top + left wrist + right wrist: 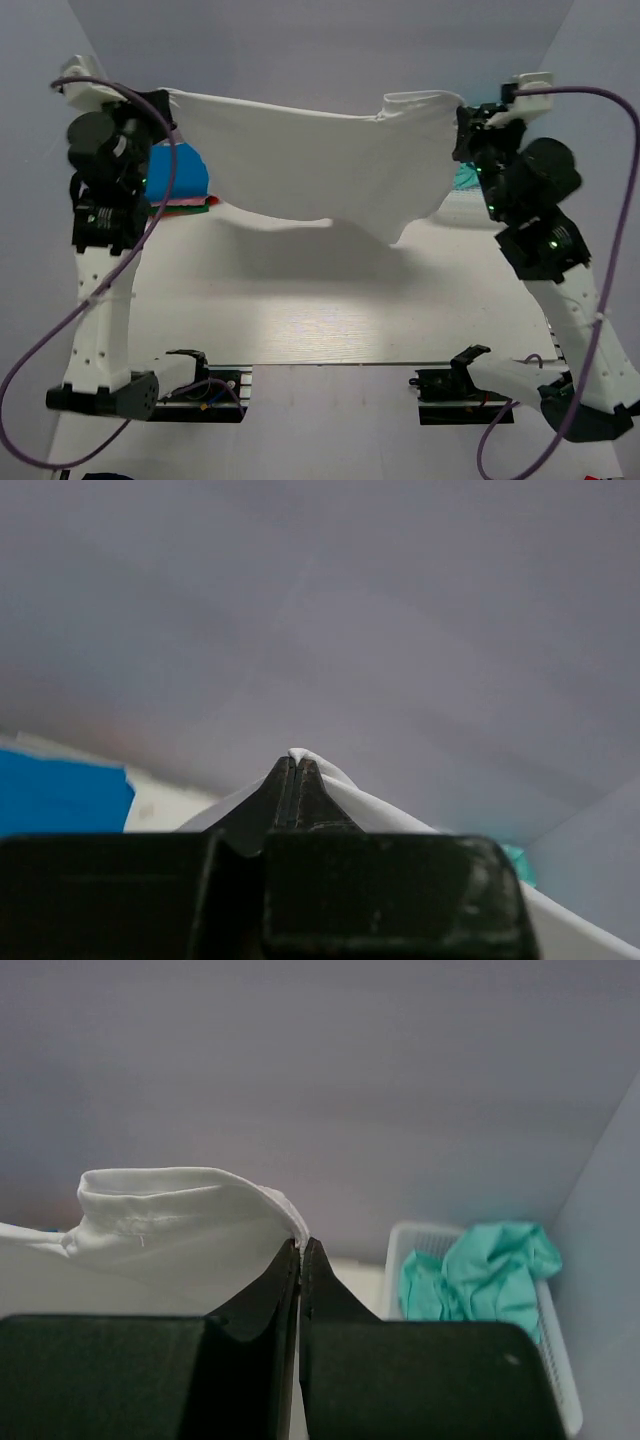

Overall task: Fold and stack the t-shirts
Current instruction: Flatten out the tshirt

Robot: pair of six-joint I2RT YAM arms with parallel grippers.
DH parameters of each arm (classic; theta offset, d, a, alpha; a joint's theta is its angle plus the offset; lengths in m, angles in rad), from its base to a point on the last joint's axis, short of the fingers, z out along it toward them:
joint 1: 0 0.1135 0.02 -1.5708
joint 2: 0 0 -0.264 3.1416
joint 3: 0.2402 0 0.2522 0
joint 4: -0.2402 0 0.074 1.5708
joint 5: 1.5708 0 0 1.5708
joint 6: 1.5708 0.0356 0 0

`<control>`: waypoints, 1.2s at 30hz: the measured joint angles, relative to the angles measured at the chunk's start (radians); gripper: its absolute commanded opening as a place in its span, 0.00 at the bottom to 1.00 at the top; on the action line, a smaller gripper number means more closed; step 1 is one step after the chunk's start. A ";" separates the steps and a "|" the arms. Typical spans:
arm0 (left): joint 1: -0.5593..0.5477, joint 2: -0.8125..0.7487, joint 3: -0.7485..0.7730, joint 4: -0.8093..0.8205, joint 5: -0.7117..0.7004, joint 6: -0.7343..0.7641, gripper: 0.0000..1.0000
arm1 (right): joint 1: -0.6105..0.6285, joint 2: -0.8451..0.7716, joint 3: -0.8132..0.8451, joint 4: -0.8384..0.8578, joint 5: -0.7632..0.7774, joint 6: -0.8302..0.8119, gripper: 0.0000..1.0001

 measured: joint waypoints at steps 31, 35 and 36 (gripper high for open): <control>0.003 0.268 -0.036 0.009 0.081 0.003 0.00 | -0.088 0.341 0.045 0.204 0.064 -0.227 0.00; 0.007 0.428 -0.183 0.023 0.097 -0.010 0.00 | -0.169 0.456 -0.075 0.198 -0.013 -0.158 0.00; 0.009 0.466 -0.207 0.032 0.105 -0.010 0.00 | -0.184 0.486 -0.084 0.199 -0.035 -0.143 0.00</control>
